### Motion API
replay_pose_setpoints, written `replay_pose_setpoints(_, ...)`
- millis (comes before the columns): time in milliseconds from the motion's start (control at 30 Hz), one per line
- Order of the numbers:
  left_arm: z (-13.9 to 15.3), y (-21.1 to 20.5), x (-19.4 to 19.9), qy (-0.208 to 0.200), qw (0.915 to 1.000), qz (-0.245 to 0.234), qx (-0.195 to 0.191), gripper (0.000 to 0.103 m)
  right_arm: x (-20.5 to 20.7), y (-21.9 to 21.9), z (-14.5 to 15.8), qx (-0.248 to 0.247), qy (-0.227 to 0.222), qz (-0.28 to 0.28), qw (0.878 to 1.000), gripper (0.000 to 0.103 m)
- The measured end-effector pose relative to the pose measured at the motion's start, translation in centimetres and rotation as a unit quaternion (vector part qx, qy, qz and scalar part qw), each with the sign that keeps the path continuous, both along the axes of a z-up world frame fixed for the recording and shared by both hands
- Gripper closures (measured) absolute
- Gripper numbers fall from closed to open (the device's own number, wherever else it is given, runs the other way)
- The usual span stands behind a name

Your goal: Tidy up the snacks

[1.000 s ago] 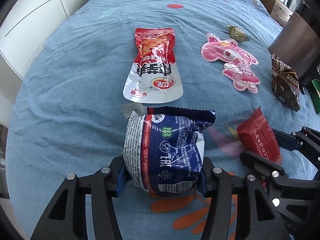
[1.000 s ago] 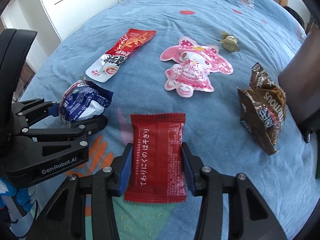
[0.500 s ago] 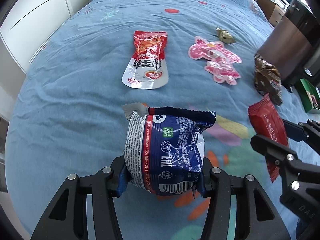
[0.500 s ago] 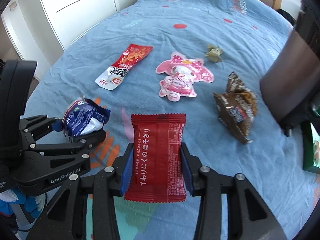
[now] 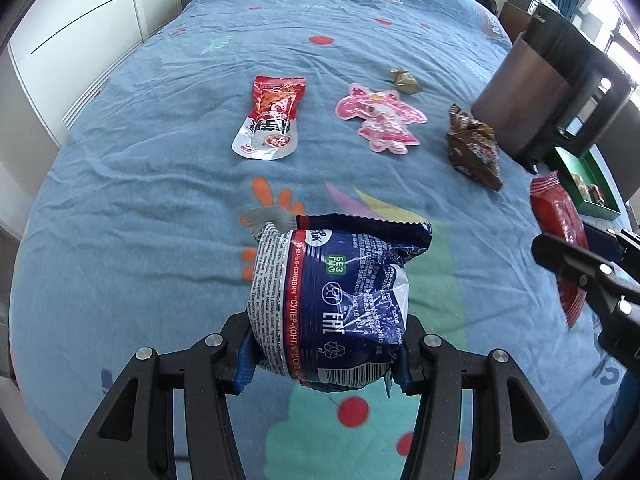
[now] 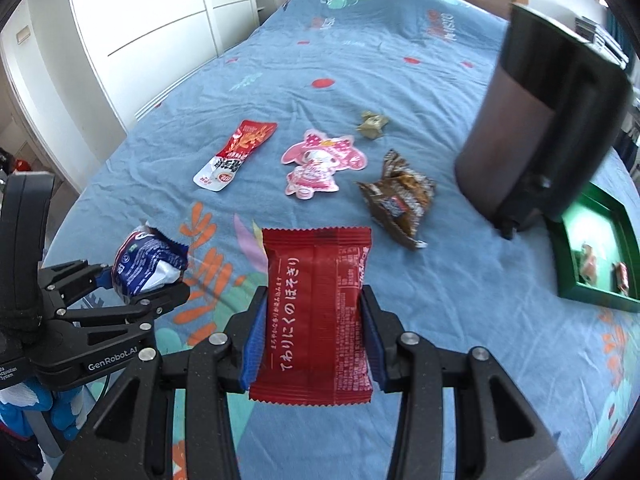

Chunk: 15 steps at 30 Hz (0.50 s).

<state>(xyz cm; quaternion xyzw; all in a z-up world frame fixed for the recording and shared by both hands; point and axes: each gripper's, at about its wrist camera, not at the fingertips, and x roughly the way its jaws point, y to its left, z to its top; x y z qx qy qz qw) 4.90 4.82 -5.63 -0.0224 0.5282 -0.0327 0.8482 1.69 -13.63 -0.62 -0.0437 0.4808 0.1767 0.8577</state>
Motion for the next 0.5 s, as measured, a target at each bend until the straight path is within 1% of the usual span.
replay_pose_setpoints(267, 1.4, -0.6, -1.9, -0.007, 1.0, 0.0, -0.004, 0.055, -2.2, -3.2, 1.5, 0.004, -0.012, -0.027, 1.0, 0.0)
replay_pose_setpoints(500, 2.3, -1.9, -3.0, -0.014, 0.9998, -0.009, -0.005, 0.055, -3.2, -6.1, 1.9, 0.006, -0.018, -0.057, 0.998, 0.0)
